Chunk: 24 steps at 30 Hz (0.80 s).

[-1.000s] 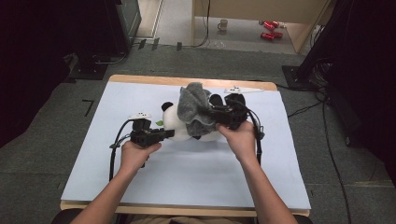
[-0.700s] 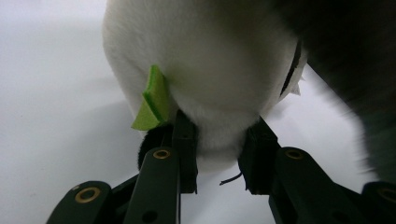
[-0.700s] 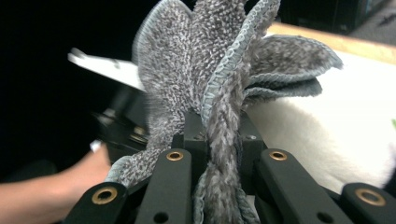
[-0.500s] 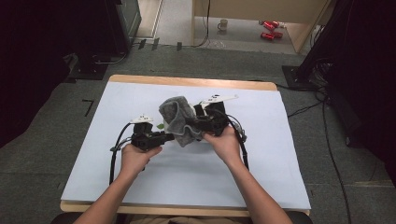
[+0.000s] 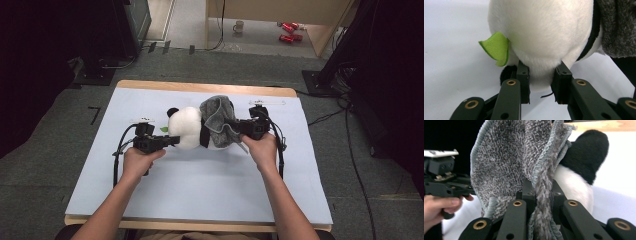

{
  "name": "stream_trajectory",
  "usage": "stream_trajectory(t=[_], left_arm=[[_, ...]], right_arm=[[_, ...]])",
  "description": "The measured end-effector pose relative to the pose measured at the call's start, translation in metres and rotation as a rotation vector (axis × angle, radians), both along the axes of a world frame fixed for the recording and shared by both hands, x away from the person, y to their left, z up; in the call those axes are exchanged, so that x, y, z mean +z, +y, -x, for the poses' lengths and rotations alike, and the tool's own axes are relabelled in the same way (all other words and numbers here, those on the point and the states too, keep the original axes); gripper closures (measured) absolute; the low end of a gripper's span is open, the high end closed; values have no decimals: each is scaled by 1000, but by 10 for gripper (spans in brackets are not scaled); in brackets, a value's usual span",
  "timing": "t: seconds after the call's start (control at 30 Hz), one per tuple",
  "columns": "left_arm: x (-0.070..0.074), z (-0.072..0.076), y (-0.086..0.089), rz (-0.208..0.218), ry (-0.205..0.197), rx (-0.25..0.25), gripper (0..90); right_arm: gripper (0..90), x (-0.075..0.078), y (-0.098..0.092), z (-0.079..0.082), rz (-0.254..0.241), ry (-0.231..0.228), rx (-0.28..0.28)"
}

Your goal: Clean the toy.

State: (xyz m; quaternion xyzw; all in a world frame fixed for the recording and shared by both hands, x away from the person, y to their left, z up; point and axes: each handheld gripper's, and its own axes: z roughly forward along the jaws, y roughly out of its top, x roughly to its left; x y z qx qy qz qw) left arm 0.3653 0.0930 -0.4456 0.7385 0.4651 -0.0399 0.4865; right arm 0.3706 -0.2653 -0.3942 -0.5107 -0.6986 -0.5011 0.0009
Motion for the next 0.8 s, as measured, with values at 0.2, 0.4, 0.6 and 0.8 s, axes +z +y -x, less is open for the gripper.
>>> stream_trajectory(t=[0.2, 0.4, 0.6, 0.8], left_arm=[[-2, -8, 5, 3, 25, 9, 718], [-5, -14, 7, 0, 44, 12, 718], [-8, -17, 9, -1, 69, 26, 718], [-9, -17, 9, -3, 75, 27, 718]], right_arm=[[802, -4, -18, 0, -5, 20, -45], [802, -22, -27, 0, -10, 73, -76], [804, -42, -28, 0, 48, 123, -101], [805, -59, -24, -3, 124, 178, -95]])
